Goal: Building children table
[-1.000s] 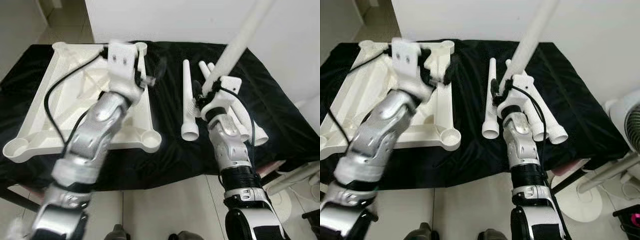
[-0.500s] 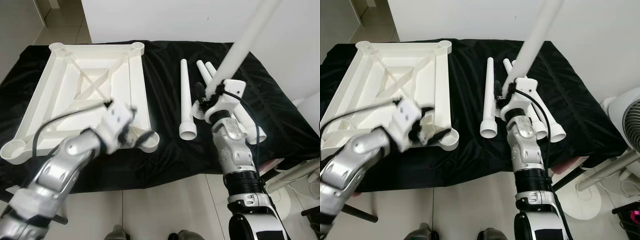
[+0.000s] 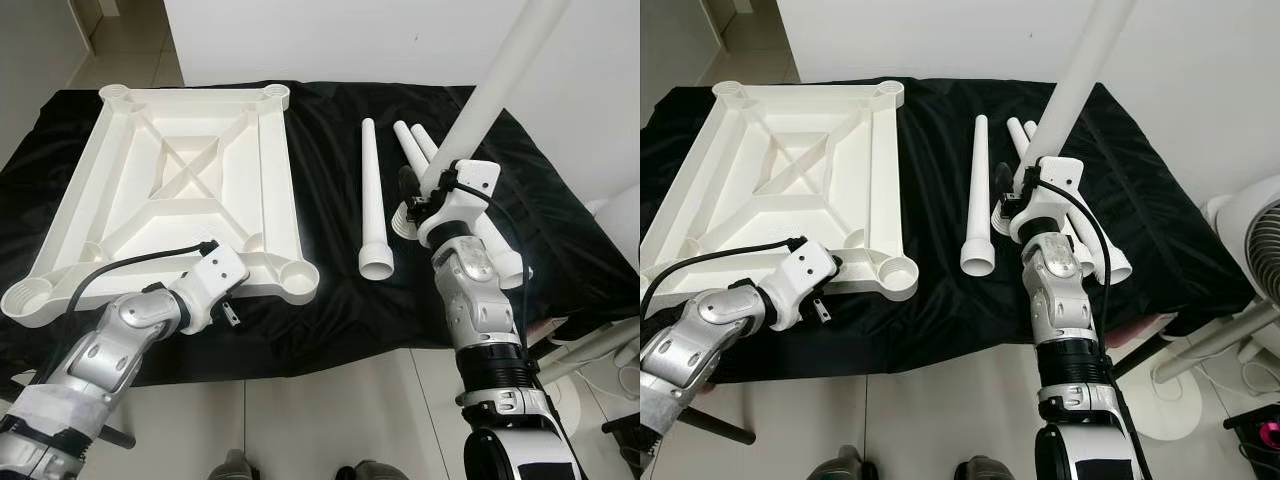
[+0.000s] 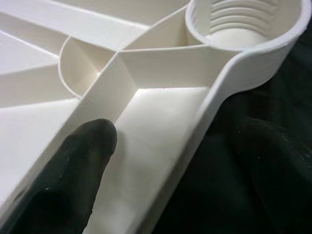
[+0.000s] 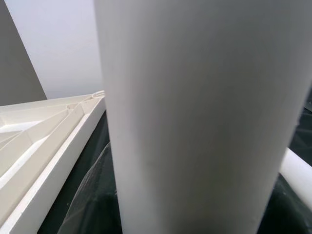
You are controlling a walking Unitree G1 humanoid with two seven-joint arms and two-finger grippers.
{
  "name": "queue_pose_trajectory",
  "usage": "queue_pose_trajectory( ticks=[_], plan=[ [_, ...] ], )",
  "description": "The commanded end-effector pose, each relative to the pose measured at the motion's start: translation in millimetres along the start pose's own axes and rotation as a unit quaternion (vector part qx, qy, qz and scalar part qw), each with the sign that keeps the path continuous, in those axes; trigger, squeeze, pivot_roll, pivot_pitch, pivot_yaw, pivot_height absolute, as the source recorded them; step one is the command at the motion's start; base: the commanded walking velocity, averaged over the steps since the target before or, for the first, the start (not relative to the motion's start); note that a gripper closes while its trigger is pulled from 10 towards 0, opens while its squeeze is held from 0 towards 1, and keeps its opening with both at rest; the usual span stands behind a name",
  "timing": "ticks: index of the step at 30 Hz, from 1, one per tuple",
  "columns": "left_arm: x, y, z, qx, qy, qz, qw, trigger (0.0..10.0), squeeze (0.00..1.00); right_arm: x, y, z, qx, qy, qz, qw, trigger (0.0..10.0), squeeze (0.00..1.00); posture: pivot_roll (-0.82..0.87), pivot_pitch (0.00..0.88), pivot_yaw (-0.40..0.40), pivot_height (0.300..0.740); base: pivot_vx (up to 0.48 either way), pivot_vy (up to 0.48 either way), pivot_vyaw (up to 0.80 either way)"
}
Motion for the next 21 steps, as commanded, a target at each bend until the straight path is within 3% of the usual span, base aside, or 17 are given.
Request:
queue_pose_trajectory(
  ticks=[1, 4, 10, 18, 21],
  plan=[
    [-2.1, -3.7, -0.5, -0.016, 0.012, -0.004, 1.000, 10.0, 0.00, 0.9, 1.3, 0.9, -0.001, 0.001, 0.004, 1.000, 10.0, 0.00, -0.04, 0.049, -0.003, 0.740, 0.000, 0.000, 0.00],
    [-5.7, 0.9, -8.7, -0.017, 0.013, -0.010, 1.000, 10.0, 0.00, 1.2, 1.3, 1.2, -0.002, 0.000, 0.009, 1.000, 10.0, 0.00, -0.05, 0.048, -0.004, 0.740, 0.000, 0.000, 0.00],
    [-1.2, 23.6, -22.8, 0.027, -0.001, -0.017, 0.999, 10.0, 0.00, 1.0, 0.3, 1.2, -0.004, 0.000, 0.013, 1.000, 10.0, 0.00, -0.05, 0.047, -0.004, 0.740, 0.000, 0.000, 0.00],
    [30.2, 52.9, -49.3, 0.075, -0.058, -0.030, 0.995, 10.0, 0.00, 0.4, -0.9, 0.5, -0.006, 0.001, 0.015, 1.000, 10.0, 0.00, -0.05, 0.043, 0.000, 0.740, 0.000, 0.000, 0.00],
    [35.0, 58.0, -53.5, 0.083, -0.065, -0.028, 0.994, 10.0, 0.00, 0.2, -1.2, 0.7, -0.007, 0.001, 0.015, 1.000, 10.0, 0.00, -0.05, 0.043, 0.000, 0.740, 0.000, 0.000, 0.00]
  ],
)
Point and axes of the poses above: a point about 5 cm out from each wrist's last joint towards the gripper, its own z axis pointing back from the gripper into the wrist, its own y axis along the axis of the wrist's last joint, x = y × z, the point moved 2 cm from there along -z, pointing out of the wrist towards the gripper, and after that the axes turned 15 degrees about -z, right-handed, at the moved point
